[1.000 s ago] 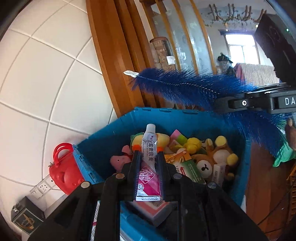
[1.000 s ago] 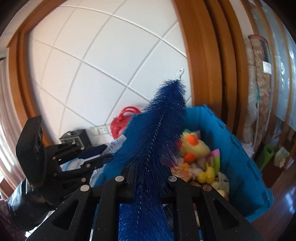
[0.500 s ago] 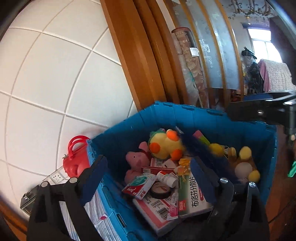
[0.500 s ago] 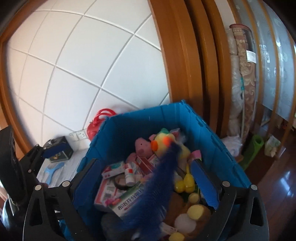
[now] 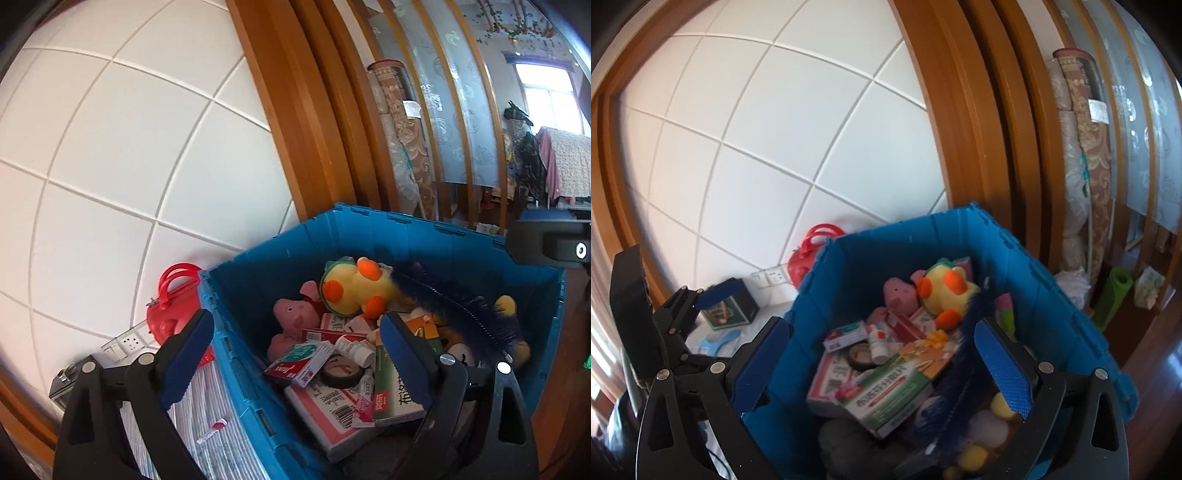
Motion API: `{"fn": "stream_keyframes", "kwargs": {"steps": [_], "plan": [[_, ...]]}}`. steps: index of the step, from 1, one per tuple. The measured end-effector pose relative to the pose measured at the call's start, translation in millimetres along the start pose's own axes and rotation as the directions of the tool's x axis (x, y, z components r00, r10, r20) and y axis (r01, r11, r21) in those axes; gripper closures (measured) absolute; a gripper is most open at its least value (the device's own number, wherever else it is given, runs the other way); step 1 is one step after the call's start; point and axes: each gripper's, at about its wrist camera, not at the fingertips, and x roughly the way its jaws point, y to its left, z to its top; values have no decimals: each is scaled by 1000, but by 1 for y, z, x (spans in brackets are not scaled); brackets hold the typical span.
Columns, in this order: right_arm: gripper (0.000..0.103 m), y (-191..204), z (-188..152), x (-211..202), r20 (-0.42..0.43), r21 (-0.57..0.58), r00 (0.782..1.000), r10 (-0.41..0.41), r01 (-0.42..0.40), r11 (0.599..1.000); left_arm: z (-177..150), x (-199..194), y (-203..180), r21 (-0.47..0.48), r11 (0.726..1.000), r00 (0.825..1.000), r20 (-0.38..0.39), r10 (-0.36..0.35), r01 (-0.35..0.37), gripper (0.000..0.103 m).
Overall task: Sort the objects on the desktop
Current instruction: 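Withdraw both grippers from the crate back over the bed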
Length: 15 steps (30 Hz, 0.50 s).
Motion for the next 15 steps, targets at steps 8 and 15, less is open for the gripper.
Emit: {"fn": "stream_keyframes", "kwargs": {"steps": [8, 15], "plan": [[1, 22, -12, 1, 4, 28, 998, 69, -69, 997, -28, -21, 31, -54, 997, 998, -10, 59, -59, 11], [1, 80, -17, 17, -17, -23, 993, 113, -113, 993, -80, -42, 90, -110, 985, 991, -36, 132, -135, 11]]}}
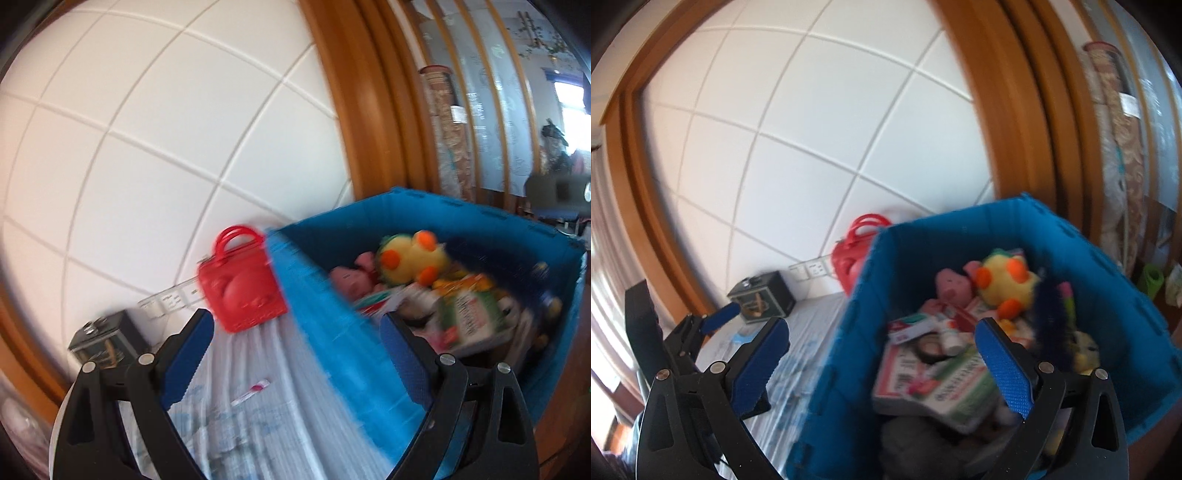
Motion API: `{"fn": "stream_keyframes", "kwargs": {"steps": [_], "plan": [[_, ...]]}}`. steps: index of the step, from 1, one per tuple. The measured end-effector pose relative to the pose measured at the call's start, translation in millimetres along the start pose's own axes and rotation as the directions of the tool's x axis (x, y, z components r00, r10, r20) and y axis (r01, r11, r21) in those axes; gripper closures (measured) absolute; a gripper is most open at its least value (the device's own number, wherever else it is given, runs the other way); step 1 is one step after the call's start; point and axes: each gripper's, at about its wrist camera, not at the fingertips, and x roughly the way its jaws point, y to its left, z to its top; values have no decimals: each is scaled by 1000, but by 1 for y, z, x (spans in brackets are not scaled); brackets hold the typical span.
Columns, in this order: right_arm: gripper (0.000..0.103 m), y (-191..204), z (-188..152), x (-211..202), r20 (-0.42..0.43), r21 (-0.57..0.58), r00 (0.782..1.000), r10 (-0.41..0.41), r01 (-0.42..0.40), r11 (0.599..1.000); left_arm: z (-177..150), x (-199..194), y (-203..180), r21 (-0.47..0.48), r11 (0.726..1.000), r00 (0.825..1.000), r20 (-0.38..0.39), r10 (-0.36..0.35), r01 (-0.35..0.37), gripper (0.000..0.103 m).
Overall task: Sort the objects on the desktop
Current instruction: 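Withdraw both grippers from the crate back over the bed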
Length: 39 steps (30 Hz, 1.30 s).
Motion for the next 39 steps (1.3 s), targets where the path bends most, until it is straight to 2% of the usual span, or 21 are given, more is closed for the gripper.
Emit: {"fn": "stream_keyframes", "kwargs": {"steps": [4, 8, 10, 12, 16, 22, 26, 28, 30, 32, 36, 39], "plan": [[1, 48, -3, 22, 0, -37, 999, 44, -44, 998, -33, 5, 58, -29, 999, 999, -37, 36, -37, 11], [1, 104, -10, 60, -19, -57, 997, 80, -81, 995, -72, 17, 117, -5, 998, 993, -99, 59, -60, 11], [1, 128, -16, 79, -35, -60, 995, 94, -96, 994, -88, 27, 140, 11, 999, 992, -119, 49, -48, 11], [1, 150, -26, 100, -48, -53, 993, 105, -107, 993, -109, 44, 162, 56, 998, 989, -148, 12, -3, 11], [1, 186, -52, 150, -93, -47, 990, 109, -114, 992, -145, 84, 177, 156, 984, 979, -193, -59, 90, 11], [1, 199, -81, 210, -203, -47, 975, 84, -96, 994, -175, 163, 179, 214, 951, 958, -227, -174, 224, 11], [1, 193, -87, 244, -226, -120, 973, 47, -76, 990, -189, 232, 169, 227, 915, 926, -262, -272, 333, 11], [1, 187, -94, 260, -246, -126, 968, 39, -72, 989, -199, 262, 165, 234, 897, 910, -277, -308, 375, 17], [1, 180, -105, 281, -275, -129, 960, 43, -81, 988, -214, 296, 160, 239, 876, 886, -318, -337, 419, 27], [1, 178, -113, 293, -281, -141, 959, 39, -81, 987, -223, 312, 158, 235, 857, 864, -343, -368, 458, 30], [1, 175, -128, 316, -301, -135, 951, 76, -121, 983, -238, 339, 152, 258, 827, 842, -369, -393, 499, 31], [1, 175, -134, 330, -312, -135, 945, 102, -150, 979, -242, 358, 149, 232, 808, 814, -382, -437, 542, 32]]}}
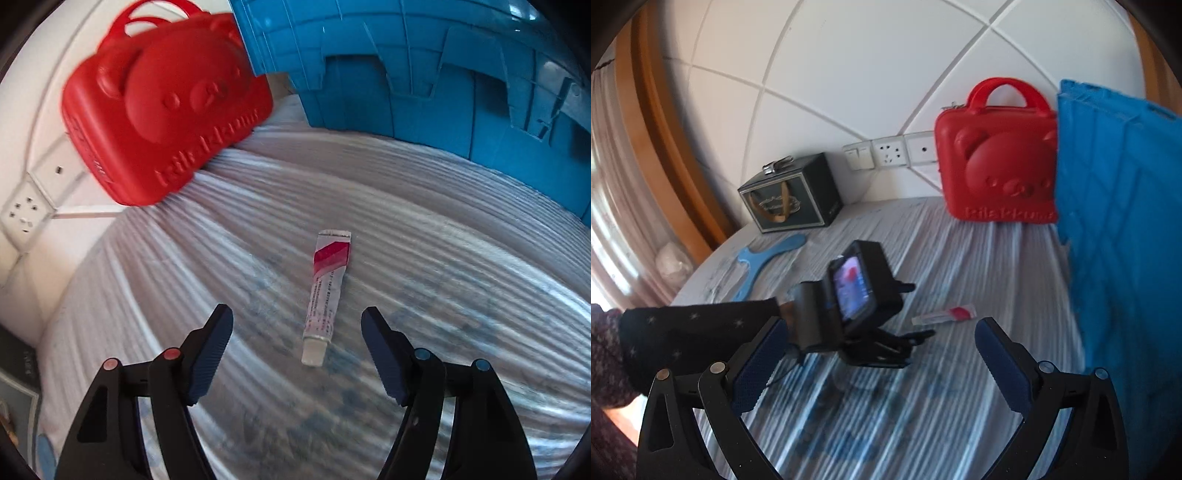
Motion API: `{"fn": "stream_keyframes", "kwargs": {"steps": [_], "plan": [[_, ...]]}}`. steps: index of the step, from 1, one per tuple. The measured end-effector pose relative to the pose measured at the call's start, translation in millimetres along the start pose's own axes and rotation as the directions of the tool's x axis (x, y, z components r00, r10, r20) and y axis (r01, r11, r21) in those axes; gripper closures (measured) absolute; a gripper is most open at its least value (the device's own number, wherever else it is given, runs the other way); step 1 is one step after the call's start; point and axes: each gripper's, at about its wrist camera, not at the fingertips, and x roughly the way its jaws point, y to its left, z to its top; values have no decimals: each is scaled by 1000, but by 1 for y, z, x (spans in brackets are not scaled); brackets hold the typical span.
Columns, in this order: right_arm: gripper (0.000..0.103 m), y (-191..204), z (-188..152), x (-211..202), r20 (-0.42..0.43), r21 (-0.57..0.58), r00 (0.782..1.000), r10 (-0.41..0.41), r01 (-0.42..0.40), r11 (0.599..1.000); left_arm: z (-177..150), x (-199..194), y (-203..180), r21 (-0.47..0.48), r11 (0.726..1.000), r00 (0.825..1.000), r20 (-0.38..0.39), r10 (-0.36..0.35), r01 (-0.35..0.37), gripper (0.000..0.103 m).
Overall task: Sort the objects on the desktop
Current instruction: 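Withdraw both grippers from the crate back over the bed, then grasp the blue three-armed plastic piece with right gripper while left grasps another pink tube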
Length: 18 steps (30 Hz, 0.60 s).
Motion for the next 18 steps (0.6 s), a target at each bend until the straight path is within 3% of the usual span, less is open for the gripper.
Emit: {"fn": "stream_keyframes", "kwargs": {"steps": [5, 6, 7, 9, 11, 18], "plan": [[1, -16, -2, 15, -11, 36, 1000, -4, 4, 999, 7, 9, 11, -46, 994, 995, 11, -96, 96, 43], [1, -19, -3, 17, -13, 51, 1000, -6, 6, 999, 8, 12, 12, -59, 989, 991, 8, -132, 132, 54], [1, -23, -3, 18, -13, 66, 1000, -8, 9, 998, 8, 13, 12, -70, 984, 987, 4, -162, 162, 59], [1, -28, -4, 21, -12, 89, 1000, -12, 13, 996, 9, 12, 9, -68, 981, 983, 0, -181, 181, 76], [1, -31, -4, 22, -5, 98, 1000, -22, 23, 995, 9, 10, 2, -60, 979, 980, -9, -197, 196, 85], [10, -35, 11, 17, 62, 75, 992, -107, 102, 992, -5, -12, -4, -112, 986, 992, -13, -127, 124, 86]]}}
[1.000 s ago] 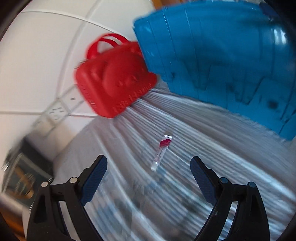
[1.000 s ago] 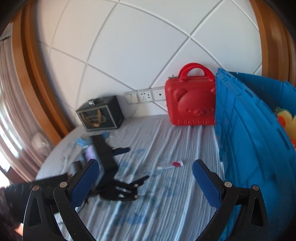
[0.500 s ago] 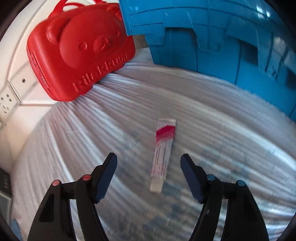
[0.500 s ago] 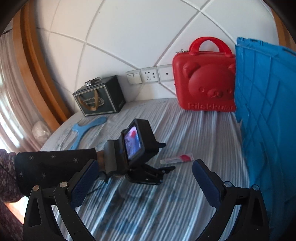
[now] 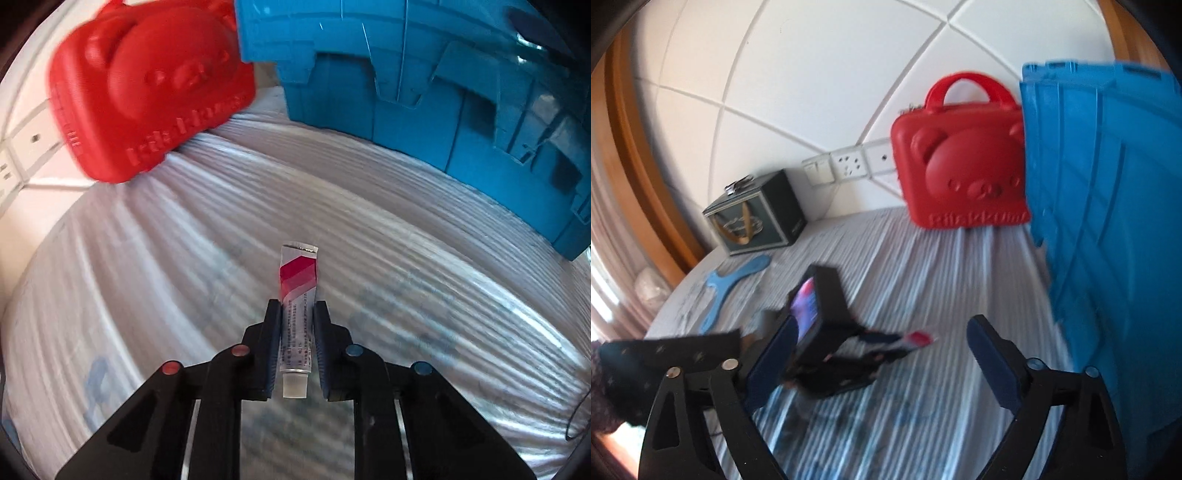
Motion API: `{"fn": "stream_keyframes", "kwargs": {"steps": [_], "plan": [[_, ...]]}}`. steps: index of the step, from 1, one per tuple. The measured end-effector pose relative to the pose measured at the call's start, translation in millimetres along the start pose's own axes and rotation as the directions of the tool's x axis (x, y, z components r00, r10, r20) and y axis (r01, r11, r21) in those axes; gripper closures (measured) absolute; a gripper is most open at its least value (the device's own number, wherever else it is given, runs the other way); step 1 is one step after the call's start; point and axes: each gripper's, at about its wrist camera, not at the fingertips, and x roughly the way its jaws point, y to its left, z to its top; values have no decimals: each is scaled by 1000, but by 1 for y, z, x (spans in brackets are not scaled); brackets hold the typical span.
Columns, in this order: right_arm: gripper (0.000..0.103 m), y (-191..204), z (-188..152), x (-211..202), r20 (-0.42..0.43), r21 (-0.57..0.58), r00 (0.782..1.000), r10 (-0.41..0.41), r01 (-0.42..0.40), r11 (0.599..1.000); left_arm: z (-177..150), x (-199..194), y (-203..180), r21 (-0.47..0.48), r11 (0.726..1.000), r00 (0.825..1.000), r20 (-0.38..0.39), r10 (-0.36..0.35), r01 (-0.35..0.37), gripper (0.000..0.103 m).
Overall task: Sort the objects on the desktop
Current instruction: 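Grasp the blue three-armed plastic piece with right gripper while left grasps another pink tube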
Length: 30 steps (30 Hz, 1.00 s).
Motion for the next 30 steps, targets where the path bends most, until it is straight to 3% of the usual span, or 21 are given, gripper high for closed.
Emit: {"fn": "stream_keyframes", "kwargs": {"steps": [4, 8, 11, 14, 15, 16, 18, 21, 24, 25, 27, 29, 30], "plan": [[10, 12, 17, 9, 35, 1, 999, 28, -28, 1000, -38, -52, 4, -125, 987, 994, 40, 103, -97, 86], [10, 58, 32, 51, -25, -54, 985, 169, -170, 984, -89, -112, 4, -220, 953, 976, 25, 218, -207, 86], [11, 122, 43, 102, -139, -138, 944, 300, -318, 938, -133, -155, 6, -293, 910, 953, -14, 302, -292, 86], [12, 205, 50, 155, -268, -239, 881, 391, -454, 859, -177, -192, 9, -360, 862, 930, -51, 364, -357, 86], [13, 232, 51, 176, -323, -244, 851, 415, -498, 832, -187, -201, 9, -375, 850, 924, -57, 378, -371, 86], [14, 258, 50, 197, -366, -244, 830, 421, -522, 817, -205, -214, 9, -400, 830, 916, -65, 396, -388, 86], [20, 311, 40, 244, -443, -260, 809, 387, -529, 808, -231, -230, 13, -434, 805, 907, -79, 414, -405, 86], [21, 364, 22, 305, -474, -289, 830, 293, -461, 839, -263, -246, 17, -477, 772, 899, -100, 427, -420, 86], [22, 387, 3, 339, -481, -261, 836, 264, -425, 867, -286, -255, 23, -509, 744, 889, -100, 447, -432, 86], [22, 395, -1, 345, -470, -277, 846, 250, -410, 869, -291, -258, 24, -522, 737, 888, -96, 450, -430, 86], [22, 410, -12, 358, -463, -359, 873, 152, -341, 869, -303, -263, 28, -544, 722, 885, -87, 458, -427, 86], [26, 418, -24, 372, -480, -401, 876, 54, -273, 874, -311, -265, 33, -574, 701, 882, -83, 464, -423, 86], [28, 420, -27, 373, -454, -421, 890, 33, -247, 873, -313, -265, 36, -585, 694, 881, -80, 465, -420, 86]]}}
